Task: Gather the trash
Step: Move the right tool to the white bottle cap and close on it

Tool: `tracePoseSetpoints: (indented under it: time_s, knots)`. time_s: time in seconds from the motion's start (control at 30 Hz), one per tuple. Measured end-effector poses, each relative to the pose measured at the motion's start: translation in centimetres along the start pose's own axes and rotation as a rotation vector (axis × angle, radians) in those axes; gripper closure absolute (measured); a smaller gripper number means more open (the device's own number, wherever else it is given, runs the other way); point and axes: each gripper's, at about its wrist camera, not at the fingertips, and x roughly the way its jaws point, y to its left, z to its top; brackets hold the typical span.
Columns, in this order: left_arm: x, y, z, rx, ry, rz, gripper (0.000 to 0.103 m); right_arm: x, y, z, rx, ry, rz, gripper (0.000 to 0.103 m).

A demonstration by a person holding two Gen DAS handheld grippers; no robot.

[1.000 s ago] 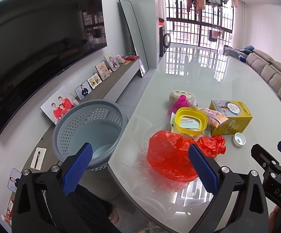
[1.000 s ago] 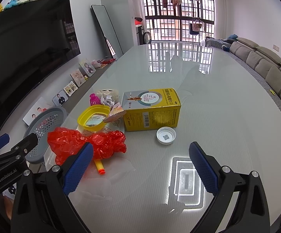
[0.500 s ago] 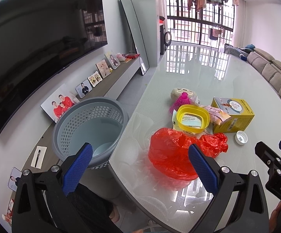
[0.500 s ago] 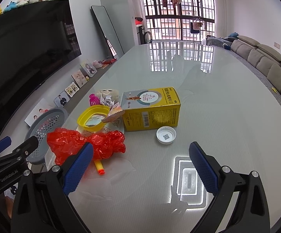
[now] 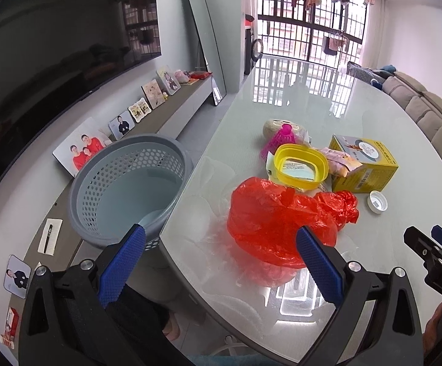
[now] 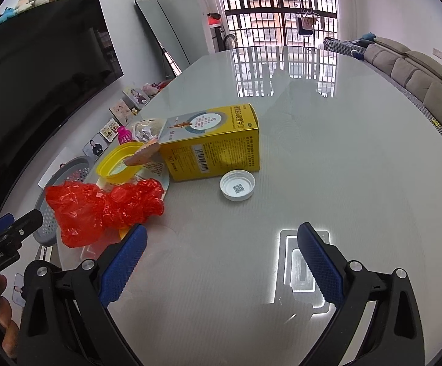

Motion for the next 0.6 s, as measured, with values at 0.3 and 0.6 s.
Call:
tracePoseSetpoints:
  time_s: [0.3, 0.6]
  knots:
    - [0.4, -0.9, 0.3, 0.015, -0.005, -0.011, 0.006, 4.0, -1.1, 1.4, -0.044, 0.066, -0.013, 0.009]
    - [1.0, -1.2, 0.7, 0.020, -0.003, -0.020, 0.006, 9.1, -2.0, 3.2, -0.064, 0.142, -0.047, 0.009]
